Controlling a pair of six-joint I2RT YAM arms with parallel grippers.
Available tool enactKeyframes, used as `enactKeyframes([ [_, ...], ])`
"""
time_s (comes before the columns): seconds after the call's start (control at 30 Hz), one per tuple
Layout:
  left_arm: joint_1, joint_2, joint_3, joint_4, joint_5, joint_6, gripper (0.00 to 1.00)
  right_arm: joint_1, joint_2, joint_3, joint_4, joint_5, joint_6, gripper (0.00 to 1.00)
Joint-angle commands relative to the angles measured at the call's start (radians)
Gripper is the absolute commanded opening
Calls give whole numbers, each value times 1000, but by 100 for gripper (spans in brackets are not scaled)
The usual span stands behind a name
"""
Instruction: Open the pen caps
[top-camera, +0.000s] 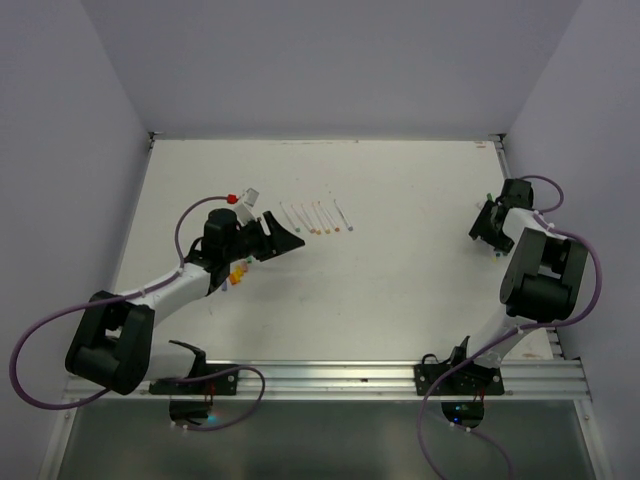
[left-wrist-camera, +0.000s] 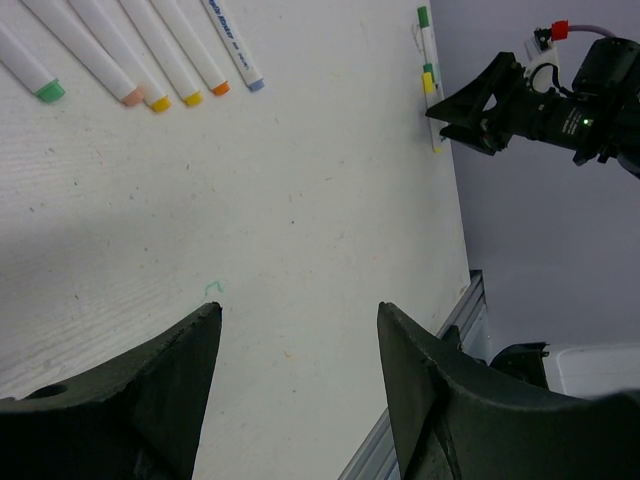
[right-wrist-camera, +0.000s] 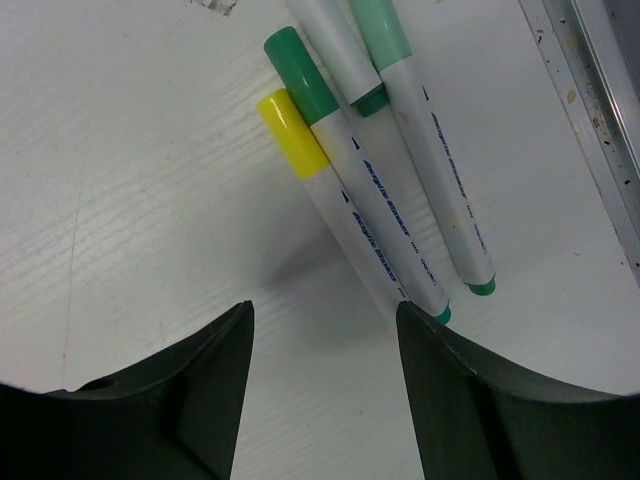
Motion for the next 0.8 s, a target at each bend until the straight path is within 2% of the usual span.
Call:
enactKeyframes([
  [0.0, -6, 7, 12, 56, 21, 12, 66, -7, 1, -8, 21, 8, -9, 63],
  [0.3, -4, 12, 3, 64, 35, 8, 66, -11, 21, 4, 11, 13, -18, 62],
  [0.6, -6, 17, -6, 85, 44, 0, 66, -10, -99, -28, 34, -26, -18, 61],
  [0.77, -6, 17, -8, 85, 46, 0, 66, -11, -88, -7, 9, -4, -22, 61],
])
